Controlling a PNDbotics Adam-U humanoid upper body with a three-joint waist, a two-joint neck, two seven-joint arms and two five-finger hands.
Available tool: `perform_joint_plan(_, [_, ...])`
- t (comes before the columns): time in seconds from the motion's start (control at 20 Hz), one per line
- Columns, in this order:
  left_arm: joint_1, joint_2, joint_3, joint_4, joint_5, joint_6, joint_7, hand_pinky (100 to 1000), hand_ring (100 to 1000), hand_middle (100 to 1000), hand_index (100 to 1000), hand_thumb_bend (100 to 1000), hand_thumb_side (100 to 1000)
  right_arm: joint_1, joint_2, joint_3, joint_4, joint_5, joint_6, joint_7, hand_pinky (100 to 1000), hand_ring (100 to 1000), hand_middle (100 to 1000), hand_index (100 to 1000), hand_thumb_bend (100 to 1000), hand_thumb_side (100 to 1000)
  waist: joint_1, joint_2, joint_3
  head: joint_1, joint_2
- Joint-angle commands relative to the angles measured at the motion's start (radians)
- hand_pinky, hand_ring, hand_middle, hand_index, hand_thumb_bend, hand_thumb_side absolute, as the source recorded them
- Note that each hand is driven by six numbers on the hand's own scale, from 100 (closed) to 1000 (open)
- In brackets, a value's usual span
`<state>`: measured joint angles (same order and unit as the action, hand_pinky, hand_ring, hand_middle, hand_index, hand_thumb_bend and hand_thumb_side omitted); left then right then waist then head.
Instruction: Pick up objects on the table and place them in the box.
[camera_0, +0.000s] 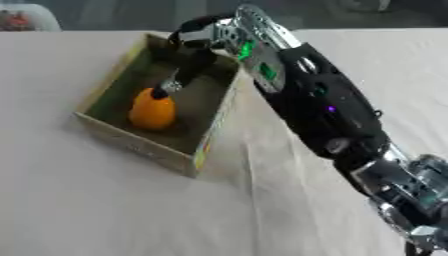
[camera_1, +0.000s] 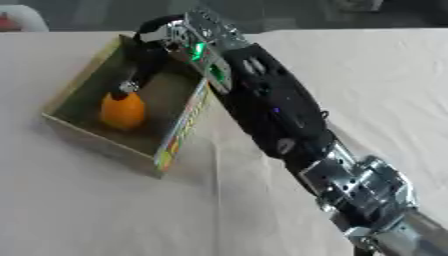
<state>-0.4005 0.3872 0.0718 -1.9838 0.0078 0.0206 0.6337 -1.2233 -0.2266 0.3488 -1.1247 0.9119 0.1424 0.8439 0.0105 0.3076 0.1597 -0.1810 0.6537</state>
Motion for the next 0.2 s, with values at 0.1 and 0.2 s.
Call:
perform_joint_plan(0.1, [-0.006,0.022,0.007,-0.016,-0.003,0.0,0.002,786,682,700,860,100,927,-0.036,-0.052,-0.045,-0.09,-0.048,0.004,-0.035,907,1000,896,986,379,866,0.008,-0.028,-0.004,0.011,0.011])
perform_joint_plan(0.2, [-0.002,0.023,0.009,-0.016,-0.004,0.001,0.005,786,682,700,860,100,926,-0.042,-0.086,-0.073,-0.136,-0.075,0.013,-0.063,884,978,874,960,109,897,0.009,-0.029,-0.011,0.022,0.019])
